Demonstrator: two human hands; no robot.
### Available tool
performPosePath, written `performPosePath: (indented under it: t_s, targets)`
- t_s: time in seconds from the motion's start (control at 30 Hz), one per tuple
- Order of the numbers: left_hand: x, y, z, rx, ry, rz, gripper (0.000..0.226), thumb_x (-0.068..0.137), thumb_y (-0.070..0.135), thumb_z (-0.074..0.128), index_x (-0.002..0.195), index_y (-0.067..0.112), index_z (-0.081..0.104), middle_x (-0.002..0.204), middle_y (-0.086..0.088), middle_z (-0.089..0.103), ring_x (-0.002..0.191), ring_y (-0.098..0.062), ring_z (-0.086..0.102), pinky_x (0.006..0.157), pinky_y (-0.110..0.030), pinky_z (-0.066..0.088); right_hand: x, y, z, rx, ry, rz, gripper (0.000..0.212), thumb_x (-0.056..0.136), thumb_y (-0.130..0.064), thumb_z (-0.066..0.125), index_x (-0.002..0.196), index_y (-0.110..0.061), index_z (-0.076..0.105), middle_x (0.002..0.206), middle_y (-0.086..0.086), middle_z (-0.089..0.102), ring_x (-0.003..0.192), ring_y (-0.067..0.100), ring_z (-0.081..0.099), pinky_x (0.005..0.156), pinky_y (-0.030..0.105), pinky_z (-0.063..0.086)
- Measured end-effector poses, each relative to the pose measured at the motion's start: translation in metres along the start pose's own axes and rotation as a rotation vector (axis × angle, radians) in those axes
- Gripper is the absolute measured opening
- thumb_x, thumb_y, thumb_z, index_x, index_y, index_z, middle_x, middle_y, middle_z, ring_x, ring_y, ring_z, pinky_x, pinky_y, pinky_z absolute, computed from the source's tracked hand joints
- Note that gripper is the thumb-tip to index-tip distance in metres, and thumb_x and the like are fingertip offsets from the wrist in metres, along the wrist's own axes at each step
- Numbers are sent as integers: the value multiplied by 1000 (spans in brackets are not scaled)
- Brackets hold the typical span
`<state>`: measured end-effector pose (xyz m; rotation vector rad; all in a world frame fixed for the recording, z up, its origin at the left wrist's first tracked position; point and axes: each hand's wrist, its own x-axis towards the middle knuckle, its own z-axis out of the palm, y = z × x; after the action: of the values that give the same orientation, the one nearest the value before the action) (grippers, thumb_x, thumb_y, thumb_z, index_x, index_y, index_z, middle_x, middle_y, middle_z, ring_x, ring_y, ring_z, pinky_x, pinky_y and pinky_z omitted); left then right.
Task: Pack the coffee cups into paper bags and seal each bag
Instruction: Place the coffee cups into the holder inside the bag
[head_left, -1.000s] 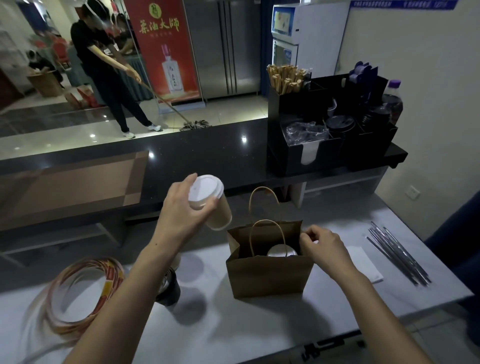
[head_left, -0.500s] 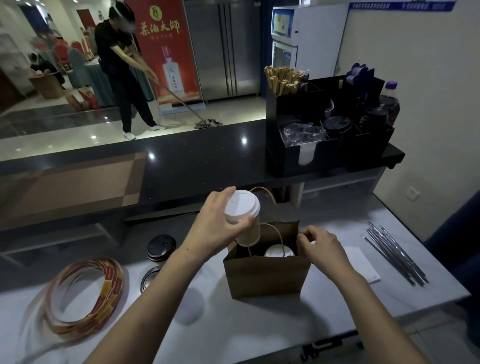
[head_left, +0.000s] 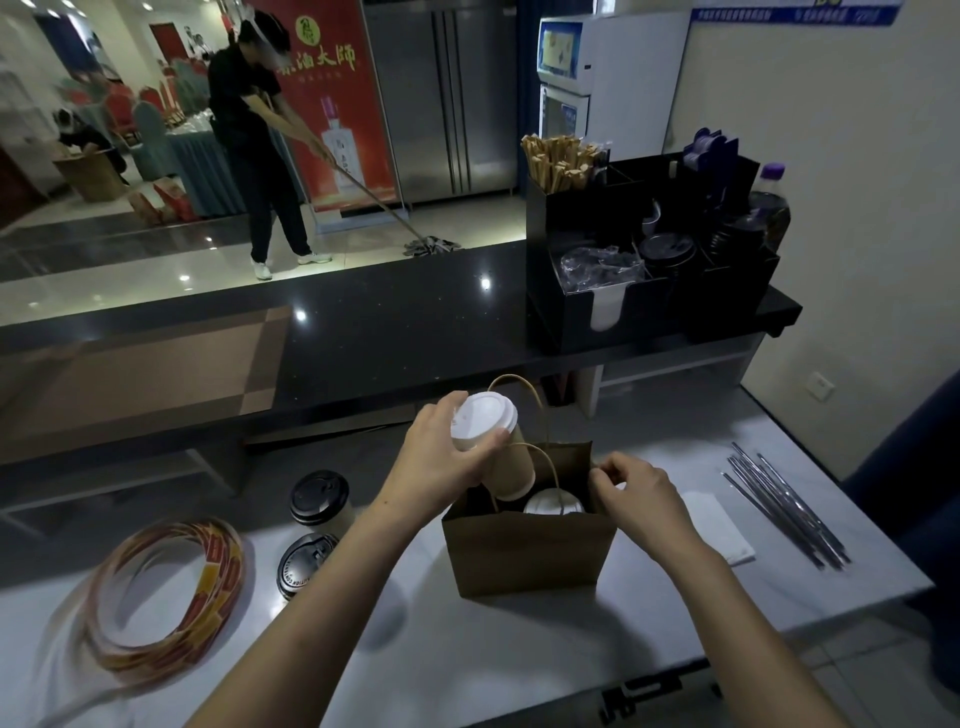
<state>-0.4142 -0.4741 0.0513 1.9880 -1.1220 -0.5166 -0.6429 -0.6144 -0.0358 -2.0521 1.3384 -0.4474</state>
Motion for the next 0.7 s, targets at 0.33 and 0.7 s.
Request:
performPosePath:
  t_s: [0.33, 0.7]
  targets:
    - [11, 0, 4, 83, 7, 1, 74, 88, 59, 72, 150, 26, 46, 137, 3, 48, 120, -16, 47, 77, -21, 46, -3, -2, 0, -11, -6, -4, 13, 103, -41, 55, 98, -34, 65, 94, -11, 68, 86, 11, 64, 71, 33, 55]
    - [22, -11, 7, -58, 21, -102, 75, 90, 61, 70, 149, 21, 46, 136, -2, 49, 107, -20, 59, 63, -28, 63, -4, -1, -3, 0, -5, 1, 16, 102, -41, 55, 90, -33, 63, 89, -11, 68, 83, 11, 63, 64, 31, 49]
